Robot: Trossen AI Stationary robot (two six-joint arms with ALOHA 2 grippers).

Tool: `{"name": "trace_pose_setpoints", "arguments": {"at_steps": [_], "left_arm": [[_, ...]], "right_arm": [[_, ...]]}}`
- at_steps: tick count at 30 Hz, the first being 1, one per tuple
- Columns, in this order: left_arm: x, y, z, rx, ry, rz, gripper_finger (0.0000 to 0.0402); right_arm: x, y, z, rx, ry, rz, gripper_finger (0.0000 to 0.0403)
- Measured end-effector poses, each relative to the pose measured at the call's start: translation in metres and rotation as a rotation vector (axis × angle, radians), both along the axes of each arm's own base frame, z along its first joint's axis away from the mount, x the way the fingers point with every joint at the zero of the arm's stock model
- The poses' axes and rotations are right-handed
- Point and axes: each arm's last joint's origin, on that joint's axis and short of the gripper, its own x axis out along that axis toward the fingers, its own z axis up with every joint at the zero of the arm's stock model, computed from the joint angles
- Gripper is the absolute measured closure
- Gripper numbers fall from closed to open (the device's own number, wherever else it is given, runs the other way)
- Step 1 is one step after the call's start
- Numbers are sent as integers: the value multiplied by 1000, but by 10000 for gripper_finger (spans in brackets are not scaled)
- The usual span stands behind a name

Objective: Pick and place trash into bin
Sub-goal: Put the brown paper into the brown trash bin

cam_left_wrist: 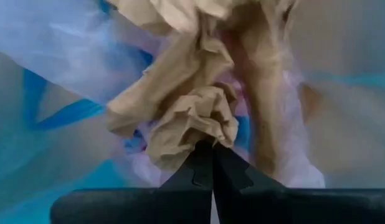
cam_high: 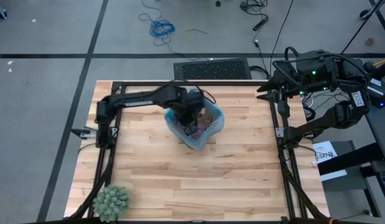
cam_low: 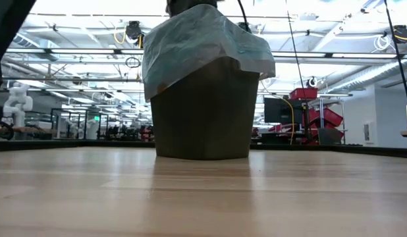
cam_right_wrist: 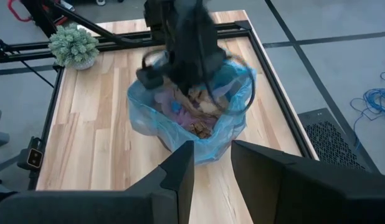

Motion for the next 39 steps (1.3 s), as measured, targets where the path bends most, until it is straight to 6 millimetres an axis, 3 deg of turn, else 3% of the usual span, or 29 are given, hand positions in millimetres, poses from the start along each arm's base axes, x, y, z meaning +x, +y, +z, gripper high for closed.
{"name": "trace_pose_setpoints", "arguments": {"at_steps": [5,10,16,22,27,31,39], "left_arm": [[14,5,-24,-1,66,-69,402],[20,6,-26,-15,26,-71,402],[15,0,9,-77,-90,-12,402],[5,-2,62,-68,-246,23,402],[5,-5,81,-58,-336,29,402],[5,-6,78,-54,-320,27,402],[24,-17,53,-80,-250,-37,402]], "right_arm": [[0,0,-1,3,6,-2,303],[-1,0,-1,4,10,-2,303],[-1,0,-1,8,13,-4,303],[-1,0,-1,4,13,-1,303],[-1,0,-1,3,13,-1,303],[-1,0,-1,3,13,0,303],[-1,0,-1,2,13,0,303]]}}
